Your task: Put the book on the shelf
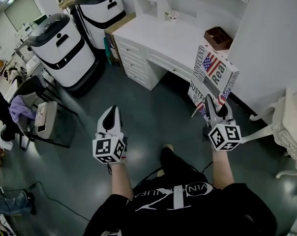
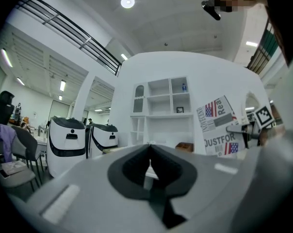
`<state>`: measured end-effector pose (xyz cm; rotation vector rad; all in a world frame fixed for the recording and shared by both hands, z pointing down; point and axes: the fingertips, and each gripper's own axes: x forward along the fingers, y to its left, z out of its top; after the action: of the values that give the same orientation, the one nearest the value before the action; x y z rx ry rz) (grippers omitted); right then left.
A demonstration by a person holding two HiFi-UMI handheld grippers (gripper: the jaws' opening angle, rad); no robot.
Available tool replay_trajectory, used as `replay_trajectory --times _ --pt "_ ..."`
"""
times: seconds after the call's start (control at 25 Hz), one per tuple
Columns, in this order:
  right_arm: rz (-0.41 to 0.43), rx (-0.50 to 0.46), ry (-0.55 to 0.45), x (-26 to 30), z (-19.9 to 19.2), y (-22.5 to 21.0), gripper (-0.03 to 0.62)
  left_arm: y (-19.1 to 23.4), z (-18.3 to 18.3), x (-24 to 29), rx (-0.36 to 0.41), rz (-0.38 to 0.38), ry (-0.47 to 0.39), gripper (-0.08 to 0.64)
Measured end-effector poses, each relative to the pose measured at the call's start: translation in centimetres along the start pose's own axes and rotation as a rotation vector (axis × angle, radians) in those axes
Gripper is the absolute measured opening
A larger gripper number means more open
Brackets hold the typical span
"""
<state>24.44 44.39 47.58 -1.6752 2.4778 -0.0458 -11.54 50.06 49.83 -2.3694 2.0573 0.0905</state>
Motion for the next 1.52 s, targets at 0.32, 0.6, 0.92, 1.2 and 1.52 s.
replay_trajectory --times 0.32,0.6,0.92,1.2,1.52 --pt "0.012 -0.008 -0.021 7.7 -0.3 -0.6 0.156 3.5 0.8 7.0 -0.024 0.015 -0.018 0.000" --pt "-0.014 -0.001 -0.038 15.4 0.0 -2.1 0.158 5.7 3.0 15.7 -0.009 -0.038 -0.048 0.000" --pt "-0.035 0.008 -0.039 24.6 0.2 -4.3 0.158 7.9 3.3 25.3 -0.006 -0.079 -0.019 0.000" --pt "-0.043 0.018 -0.084 28.0 0.4 -4.8 0.157 8.6 3.6 28.9 0.018 -0.114 -0.018 0.000" --pt "-0.025 0.019 -0.083 36.2 1.2 -6.5 0.158 10.9 4.6 36.2 0.001 -0.087 -0.031 0.000"
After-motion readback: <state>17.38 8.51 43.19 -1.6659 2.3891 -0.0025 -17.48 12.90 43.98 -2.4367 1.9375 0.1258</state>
